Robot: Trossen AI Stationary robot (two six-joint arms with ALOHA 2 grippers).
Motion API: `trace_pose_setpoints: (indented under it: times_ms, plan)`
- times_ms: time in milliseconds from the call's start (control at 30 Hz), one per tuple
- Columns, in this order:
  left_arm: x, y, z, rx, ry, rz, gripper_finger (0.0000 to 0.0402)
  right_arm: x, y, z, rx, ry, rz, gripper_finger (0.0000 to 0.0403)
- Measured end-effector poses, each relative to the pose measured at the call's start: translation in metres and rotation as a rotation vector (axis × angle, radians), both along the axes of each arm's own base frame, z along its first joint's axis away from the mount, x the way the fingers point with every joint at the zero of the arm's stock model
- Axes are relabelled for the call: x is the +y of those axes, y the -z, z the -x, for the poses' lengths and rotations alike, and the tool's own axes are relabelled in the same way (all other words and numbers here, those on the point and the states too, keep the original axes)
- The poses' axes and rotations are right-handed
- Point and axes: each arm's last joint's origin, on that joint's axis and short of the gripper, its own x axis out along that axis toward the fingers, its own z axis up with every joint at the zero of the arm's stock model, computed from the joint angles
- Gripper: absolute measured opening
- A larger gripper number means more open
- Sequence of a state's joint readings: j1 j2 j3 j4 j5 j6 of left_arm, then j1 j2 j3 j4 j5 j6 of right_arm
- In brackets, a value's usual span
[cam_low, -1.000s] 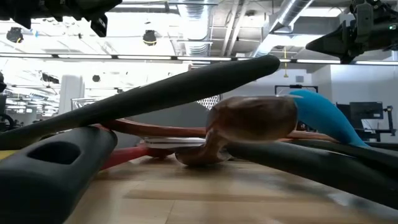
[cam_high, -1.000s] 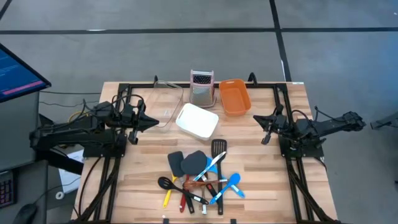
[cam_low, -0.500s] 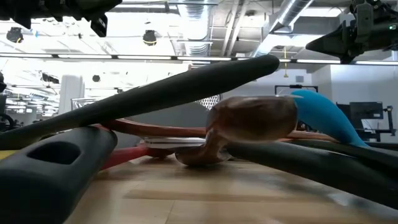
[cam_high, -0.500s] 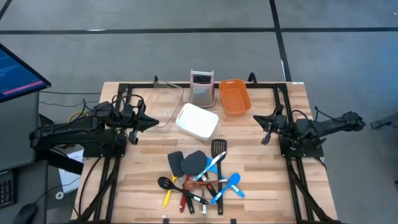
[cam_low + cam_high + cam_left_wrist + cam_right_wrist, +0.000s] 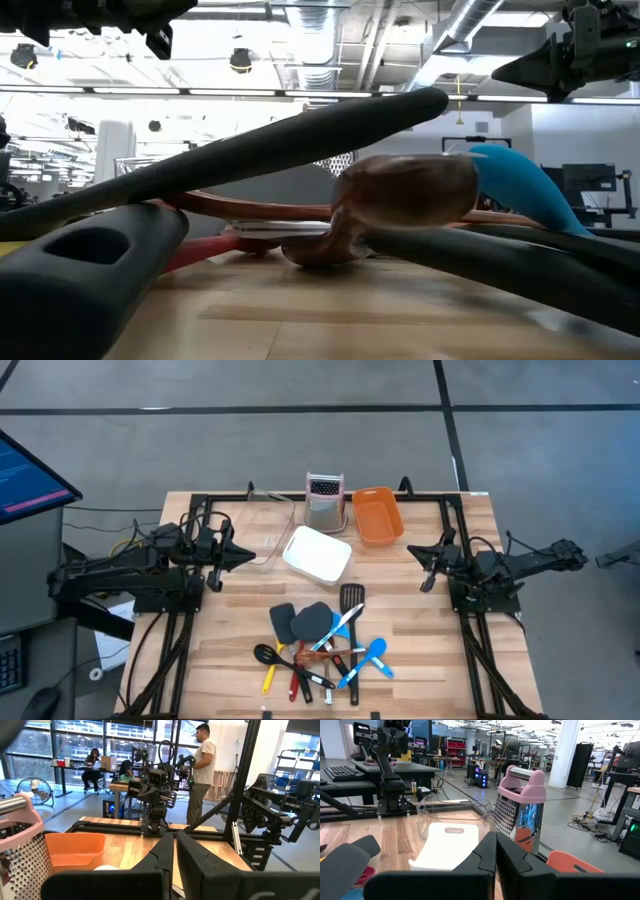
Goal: Pick & Place Kitchen Items
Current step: Put the black slotted spoon into the white bin
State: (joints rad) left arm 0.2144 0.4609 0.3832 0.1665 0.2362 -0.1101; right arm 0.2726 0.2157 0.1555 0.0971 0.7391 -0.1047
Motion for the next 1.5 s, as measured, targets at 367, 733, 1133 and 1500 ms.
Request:
trace_pose_setpoints:
  times_ms: [367, 733, 1133, 1500]
  plan:
    - [-0.0001, -0.0008, 0.0001, -0.008, 0.001, 0.000, 0.0008, 0.0000, 0.0000, 0.0000, 0.000, 0.000, 0.000, 0.0001]
    - [0.0000, -0.0016, 0.0001, -0.016, 0.000, -0.001, 0.0008, 0.0000, 0.0001, 0.0000, 0.000, 0.000, -0.001, 0.0001]
    - [-0.0002, -0.0060, 0.0007, -0.057, 0.024, 0.185, 0.0008, 0.0003, 0.0001, -0.0001, -0.105, -0.014, -0.209, 0.0001]
    - [-0.0003, -0.0077, 0.0010, -0.073, 0.027, 0.192, 0.0008, 0.0003, -0.0003, -0.0001, -0.111, -0.014, -0.213, 0.0001]
